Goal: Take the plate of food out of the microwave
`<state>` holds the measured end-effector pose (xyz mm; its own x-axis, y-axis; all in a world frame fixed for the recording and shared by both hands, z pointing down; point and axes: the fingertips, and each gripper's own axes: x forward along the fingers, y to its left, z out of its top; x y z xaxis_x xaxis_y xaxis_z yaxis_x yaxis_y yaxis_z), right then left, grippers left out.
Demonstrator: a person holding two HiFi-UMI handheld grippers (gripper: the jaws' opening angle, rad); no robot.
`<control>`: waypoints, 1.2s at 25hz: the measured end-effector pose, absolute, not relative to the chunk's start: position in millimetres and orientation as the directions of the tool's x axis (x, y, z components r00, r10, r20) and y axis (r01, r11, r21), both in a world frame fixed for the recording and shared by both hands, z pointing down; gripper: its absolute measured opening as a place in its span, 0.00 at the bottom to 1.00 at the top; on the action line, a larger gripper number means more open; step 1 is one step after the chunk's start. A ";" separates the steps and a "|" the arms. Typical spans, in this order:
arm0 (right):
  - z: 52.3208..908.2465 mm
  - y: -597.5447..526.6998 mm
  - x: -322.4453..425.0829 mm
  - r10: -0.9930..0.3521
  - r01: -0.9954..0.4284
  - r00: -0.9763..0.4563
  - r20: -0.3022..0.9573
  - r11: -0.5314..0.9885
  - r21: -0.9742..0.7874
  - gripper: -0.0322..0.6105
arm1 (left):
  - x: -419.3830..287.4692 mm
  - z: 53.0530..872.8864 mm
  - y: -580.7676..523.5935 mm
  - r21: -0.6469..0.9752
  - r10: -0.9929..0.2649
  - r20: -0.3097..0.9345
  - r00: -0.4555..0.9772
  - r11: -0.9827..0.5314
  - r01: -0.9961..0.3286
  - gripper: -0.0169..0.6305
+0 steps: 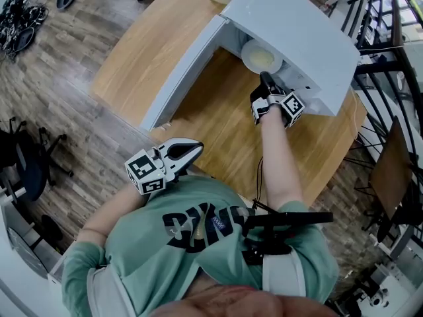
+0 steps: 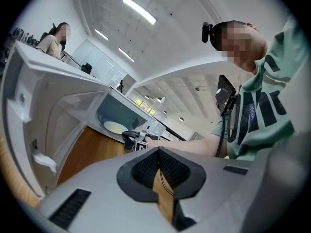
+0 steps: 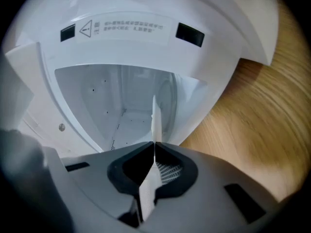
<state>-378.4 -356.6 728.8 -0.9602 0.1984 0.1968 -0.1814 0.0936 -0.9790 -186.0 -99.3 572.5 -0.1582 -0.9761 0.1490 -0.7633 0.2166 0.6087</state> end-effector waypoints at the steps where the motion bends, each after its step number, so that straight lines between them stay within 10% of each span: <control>1: 726.3 -353.3 -373.9 0.208 -0.172 -0.960 0.188 0.090 -0.981 0.08 | -184.9 571.0 -100.0 0.606 -0.977 0.147 -0.155 0.213 -0.766 0.03; 30: 666.6 -373.6 -125.5 0.273 0.043 -0.960 -0.059 -0.064 -0.997 0.08 | -133.1 539.7 -204.5 0.564 -0.988 0.118 0.102 -0.018 -0.826 0.03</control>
<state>-125.5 -373.6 666.6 -0.9601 0.2731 -0.0593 0.0434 -0.0639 -0.9970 -133.1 -204.5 539.7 0.1020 -0.9878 0.1176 -0.8258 -0.0182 0.5637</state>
